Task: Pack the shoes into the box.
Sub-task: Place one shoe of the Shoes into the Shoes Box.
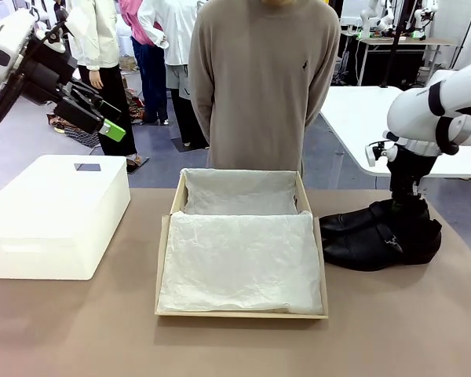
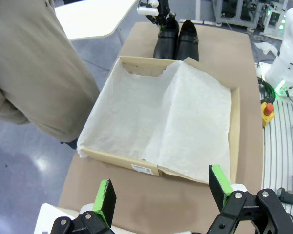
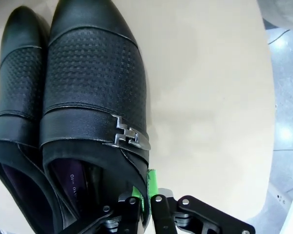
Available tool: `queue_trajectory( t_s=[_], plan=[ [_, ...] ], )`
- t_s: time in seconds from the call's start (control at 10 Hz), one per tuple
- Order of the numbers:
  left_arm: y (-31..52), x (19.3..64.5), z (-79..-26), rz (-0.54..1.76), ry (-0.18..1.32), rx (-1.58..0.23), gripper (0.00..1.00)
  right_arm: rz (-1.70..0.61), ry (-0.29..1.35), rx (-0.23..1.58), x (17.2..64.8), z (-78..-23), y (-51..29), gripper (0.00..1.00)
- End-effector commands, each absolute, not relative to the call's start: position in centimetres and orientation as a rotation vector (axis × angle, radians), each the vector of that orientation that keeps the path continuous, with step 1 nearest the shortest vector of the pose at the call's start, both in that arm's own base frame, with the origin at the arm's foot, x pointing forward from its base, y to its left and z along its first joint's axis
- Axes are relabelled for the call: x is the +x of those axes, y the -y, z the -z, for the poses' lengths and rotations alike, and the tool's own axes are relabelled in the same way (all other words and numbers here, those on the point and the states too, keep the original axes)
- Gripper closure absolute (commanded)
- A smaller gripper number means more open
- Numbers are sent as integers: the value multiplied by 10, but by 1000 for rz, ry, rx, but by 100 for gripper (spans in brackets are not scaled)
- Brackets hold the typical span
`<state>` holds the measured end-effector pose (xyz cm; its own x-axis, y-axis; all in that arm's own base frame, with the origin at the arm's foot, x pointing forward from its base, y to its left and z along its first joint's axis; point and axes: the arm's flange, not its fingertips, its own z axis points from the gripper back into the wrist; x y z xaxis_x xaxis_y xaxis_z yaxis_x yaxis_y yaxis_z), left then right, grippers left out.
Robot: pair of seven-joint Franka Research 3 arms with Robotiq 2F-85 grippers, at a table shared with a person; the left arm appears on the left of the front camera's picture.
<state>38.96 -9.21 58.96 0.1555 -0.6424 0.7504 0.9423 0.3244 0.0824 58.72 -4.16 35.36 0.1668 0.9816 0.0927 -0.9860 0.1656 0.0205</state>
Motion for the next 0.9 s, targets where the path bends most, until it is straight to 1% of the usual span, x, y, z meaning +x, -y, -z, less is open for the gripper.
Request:
queue_trajectory(
  t_s=[0.0,0.4,0.8],
  plan=[
    [91,392,-590,1208,807,-480,0,-1325,61,100,595,-384,53,100],
    [91,392,-590,1208,807,-480,0,-1263,21,150,611,-448,62,100],
    [91,392,-590,1208,807,-480,0,-1235,5,94,609,-523,34,100]
  ],
)
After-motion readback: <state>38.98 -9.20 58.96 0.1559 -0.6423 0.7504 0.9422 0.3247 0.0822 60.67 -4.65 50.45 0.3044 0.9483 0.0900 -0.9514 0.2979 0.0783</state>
